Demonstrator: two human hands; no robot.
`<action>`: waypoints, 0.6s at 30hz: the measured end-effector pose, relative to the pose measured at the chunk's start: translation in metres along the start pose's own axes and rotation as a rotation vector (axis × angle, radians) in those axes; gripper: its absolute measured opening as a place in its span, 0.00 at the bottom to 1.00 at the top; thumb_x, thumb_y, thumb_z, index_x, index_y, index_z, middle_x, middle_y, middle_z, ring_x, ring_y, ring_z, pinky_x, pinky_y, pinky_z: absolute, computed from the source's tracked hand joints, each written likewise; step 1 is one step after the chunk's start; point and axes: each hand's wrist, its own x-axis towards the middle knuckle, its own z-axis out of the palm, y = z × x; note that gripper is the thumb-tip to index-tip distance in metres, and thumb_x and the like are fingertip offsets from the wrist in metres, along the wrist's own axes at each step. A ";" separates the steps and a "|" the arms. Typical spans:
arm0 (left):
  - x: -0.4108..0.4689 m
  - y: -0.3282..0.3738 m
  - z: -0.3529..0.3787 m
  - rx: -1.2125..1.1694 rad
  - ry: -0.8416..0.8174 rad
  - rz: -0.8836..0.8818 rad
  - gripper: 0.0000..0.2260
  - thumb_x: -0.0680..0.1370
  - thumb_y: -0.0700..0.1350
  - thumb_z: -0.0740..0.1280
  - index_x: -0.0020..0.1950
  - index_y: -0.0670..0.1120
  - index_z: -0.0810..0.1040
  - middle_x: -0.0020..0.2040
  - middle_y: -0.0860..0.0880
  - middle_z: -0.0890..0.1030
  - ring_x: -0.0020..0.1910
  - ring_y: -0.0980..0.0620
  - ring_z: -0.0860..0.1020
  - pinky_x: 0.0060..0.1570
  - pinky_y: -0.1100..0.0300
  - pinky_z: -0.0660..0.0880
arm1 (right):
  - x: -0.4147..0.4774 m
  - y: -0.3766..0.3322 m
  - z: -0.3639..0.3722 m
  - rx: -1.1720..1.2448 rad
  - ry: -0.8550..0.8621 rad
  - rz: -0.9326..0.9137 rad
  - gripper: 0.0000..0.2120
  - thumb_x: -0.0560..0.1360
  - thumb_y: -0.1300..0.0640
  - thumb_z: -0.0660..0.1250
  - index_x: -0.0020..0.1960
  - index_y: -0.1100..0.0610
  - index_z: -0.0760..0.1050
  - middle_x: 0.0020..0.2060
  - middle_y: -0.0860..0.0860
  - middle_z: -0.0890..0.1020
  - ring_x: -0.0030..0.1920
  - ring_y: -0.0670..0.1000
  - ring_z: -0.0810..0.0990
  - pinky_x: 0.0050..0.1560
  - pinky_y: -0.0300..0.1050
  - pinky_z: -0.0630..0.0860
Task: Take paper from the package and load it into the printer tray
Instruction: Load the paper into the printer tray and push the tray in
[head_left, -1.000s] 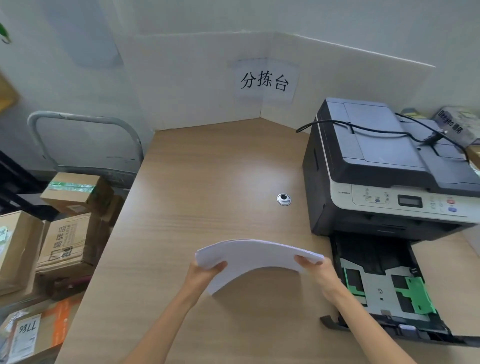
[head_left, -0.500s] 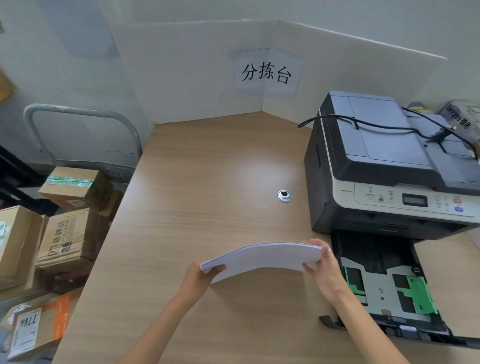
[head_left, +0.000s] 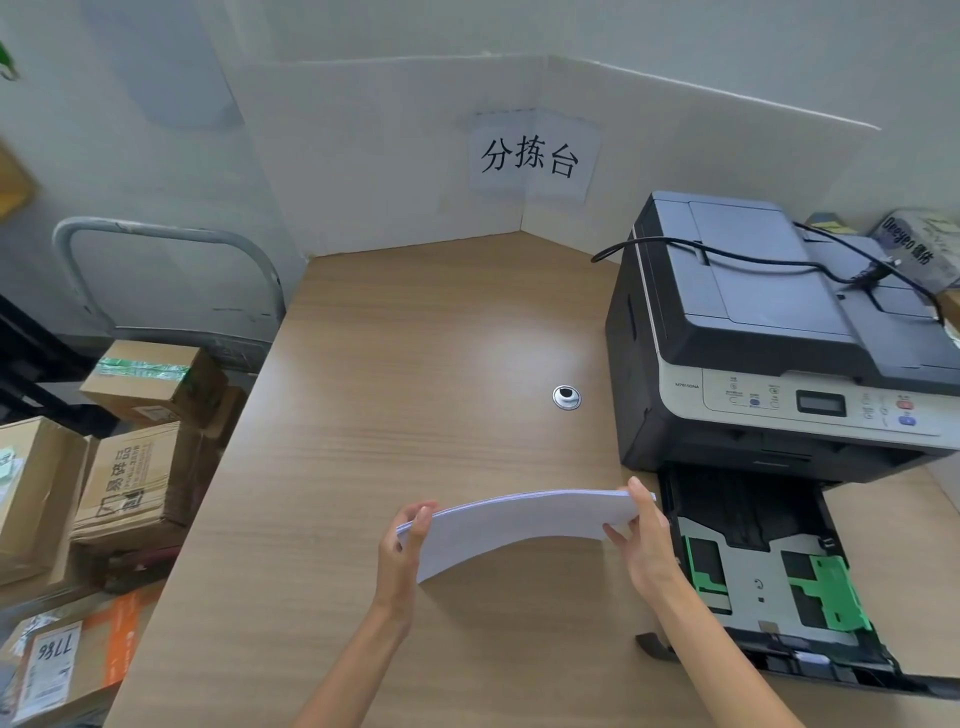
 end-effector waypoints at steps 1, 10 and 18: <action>0.000 -0.001 0.000 0.014 0.007 0.007 0.22 0.63 0.65 0.63 0.47 0.52 0.80 0.47 0.51 0.80 0.48 0.51 0.74 0.47 0.55 0.67 | 0.000 0.001 0.000 -0.001 0.009 0.003 0.13 0.73 0.46 0.64 0.44 0.56 0.72 0.42 0.53 0.72 0.49 0.52 0.72 0.55 0.52 0.71; -0.001 -0.014 -0.015 0.433 -0.121 0.054 0.13 0.75 0.38 0.68 0.41 0.57 0.80 0.32 0.65 0.81 0.36 0.67 0.78 0.37 0.72 0.71 | -0.004 0.000 0.000 -0.057 0.003 -0.030 0.29 0.65 0.34 0.66 0.50 0.58 0.72 0.42 0.53 0.72 0.50 0.52 0.73 0.60 0.54 0.72; 0.016 -0.004 -0.020 0.627 -0.075 0.083 0.19 0.75 0.40 0.67 0.27 0.51 0.66 0.27 0.54 0.65 0.32 0.50 0.60 0.32 0.57 0.59 | -0.009 0.006 -0.023 -0.436 -0.384 -0.113 0.24 0.69 0.48 0.71 0.62 0.56 0.74 0.54 0.50 0.83 0.55 0.47 0.81 0.50 0.34 0.76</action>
